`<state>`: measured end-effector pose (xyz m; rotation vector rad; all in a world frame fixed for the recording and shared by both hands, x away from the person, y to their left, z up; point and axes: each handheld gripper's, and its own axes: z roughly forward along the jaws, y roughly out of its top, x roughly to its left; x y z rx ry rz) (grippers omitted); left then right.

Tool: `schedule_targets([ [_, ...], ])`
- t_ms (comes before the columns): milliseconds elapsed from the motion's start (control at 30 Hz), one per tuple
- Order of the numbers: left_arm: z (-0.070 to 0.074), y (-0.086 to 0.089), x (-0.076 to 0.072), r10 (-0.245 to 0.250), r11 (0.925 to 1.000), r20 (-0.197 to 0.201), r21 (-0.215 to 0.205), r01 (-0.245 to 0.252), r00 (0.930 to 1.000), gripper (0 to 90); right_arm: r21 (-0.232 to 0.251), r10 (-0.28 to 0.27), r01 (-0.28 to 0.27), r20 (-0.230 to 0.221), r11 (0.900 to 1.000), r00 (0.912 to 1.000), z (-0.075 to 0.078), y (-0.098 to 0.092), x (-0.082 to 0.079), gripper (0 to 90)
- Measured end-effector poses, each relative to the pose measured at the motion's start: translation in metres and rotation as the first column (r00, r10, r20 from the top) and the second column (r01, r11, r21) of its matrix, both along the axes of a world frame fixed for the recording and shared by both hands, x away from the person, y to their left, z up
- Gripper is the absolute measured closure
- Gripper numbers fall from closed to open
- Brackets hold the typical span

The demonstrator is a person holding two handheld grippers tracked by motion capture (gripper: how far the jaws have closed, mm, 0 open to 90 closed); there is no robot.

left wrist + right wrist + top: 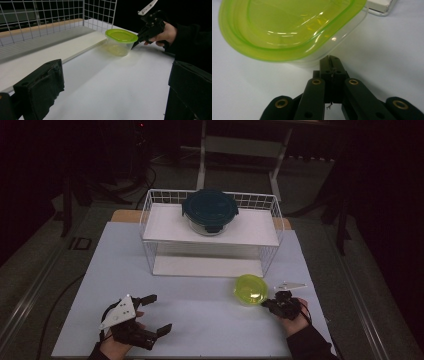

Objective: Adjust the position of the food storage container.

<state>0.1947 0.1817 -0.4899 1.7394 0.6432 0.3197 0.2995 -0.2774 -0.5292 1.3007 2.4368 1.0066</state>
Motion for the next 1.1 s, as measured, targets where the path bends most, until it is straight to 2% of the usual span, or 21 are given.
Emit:
schedule_targets([
  [233, 0.0, 0.0, 0.0, -0.001, 1.0, -0.001, -0.002, 0.001, 1.0, 0.0, -0.024, -0.03, 0.031, 0.021, 0.999, 0.9993, 0.0, -0.001, 0.013, 90.0],
  [333, 0.0, 0.0, 0.0, -0.003, 1.0, -0.002, -0.002, 0.003, 1.0, 0.0, -0.009, -0.041, 0.041, 0.016, 0.999, 0.999, 0.001, 0.001, 0.02, 90.0],
  [700, -0.001, 0.0, 0.0, -0.009, 1.0, -0.007, 0.002, 0.009, 0.9999, 0.0, 0.015, 0.02, -0.021, 0.013, 1.0, 0.9997, -0.002, 0.024, 0.026, 90.0],
  [900, 0.0, 0.001, 0.0, -0.008, 1.0, -0.006, -0.001, 0.008, 0.9999, 0.0, 0.018, 0.076, -0.076, 0.017, 0.997, 0.997, -0.001, 0.046, 0.028, 90.0],
  [1100, 0.0, 0.001, 0.0, -0.009, 1.0, -0.006, -0.001, 0.009, 0.9999, 0.0, 0.025, 0.103, -0.103, 0.017, 0.994, 0.9946, -0.001, 0.062, 0.029, 90.0],
])
